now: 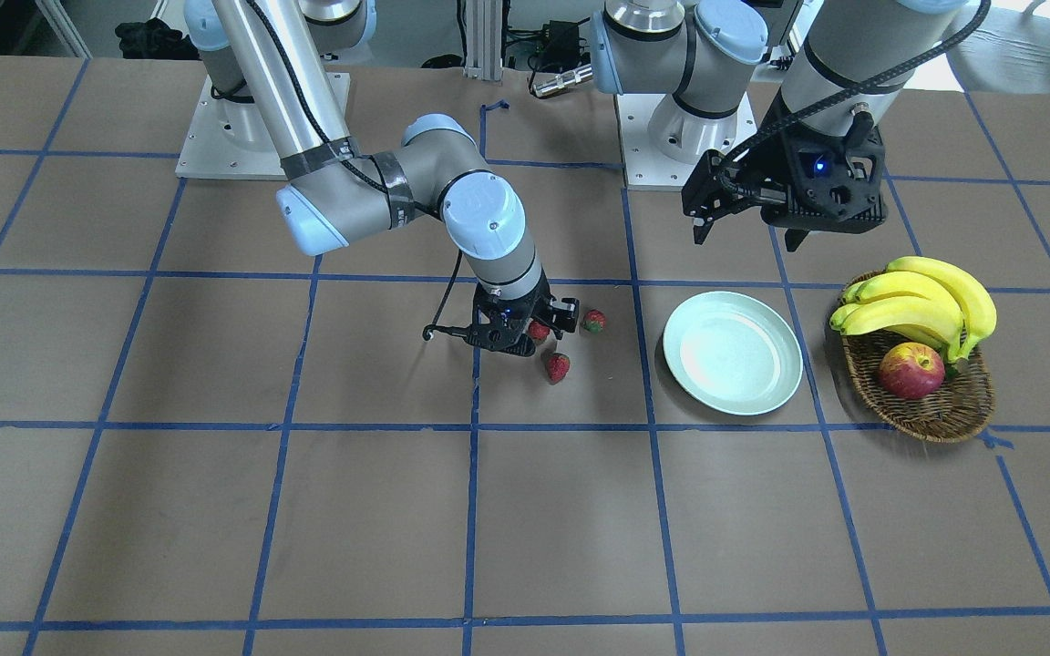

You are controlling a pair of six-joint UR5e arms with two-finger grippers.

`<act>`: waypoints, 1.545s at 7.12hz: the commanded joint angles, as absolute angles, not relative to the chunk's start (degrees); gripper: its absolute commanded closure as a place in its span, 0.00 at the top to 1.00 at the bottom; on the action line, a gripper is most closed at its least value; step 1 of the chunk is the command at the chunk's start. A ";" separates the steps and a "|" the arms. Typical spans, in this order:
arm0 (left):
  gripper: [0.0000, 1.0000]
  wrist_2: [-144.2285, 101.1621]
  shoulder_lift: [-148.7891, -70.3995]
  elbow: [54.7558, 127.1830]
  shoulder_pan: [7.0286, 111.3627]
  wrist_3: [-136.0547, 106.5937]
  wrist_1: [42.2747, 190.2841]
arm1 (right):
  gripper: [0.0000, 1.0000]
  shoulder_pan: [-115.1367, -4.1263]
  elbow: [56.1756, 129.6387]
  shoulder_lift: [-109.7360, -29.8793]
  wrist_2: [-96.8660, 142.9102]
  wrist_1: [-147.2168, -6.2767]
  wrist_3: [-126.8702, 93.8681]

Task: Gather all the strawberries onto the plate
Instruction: 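Carry the strawberry beside the other two and release it, then raise the right gripper away while the left gripper moves toward the strawberries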

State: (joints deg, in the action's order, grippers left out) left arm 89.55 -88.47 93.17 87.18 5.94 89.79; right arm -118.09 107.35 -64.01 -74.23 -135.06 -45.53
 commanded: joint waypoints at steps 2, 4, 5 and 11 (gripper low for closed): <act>1.00 88.60 -88.59 93.16 86.92 5.45 89.56 | 1.00 -110.44 103.11 -75.10 -79.44 -113.12 -36.34; 1.00 88.59 -89.03 93.42 86.92 4.67 89.47 | 1.00 -100.42 96.28 -81.63 -84.96 -97.65 -28.36; 1.00 88.77 -89.03 94.30 86.92 2.74 89.39 | 1.00 -97.76 90.24 -82.43 -90.82 -90.25 -24.30; 1.00 87.37 -91.05 114.66 99.97 -12.85 67.64 | 1.00 -99.94 80.39 -82.44 -91.24 -94.65 -18.55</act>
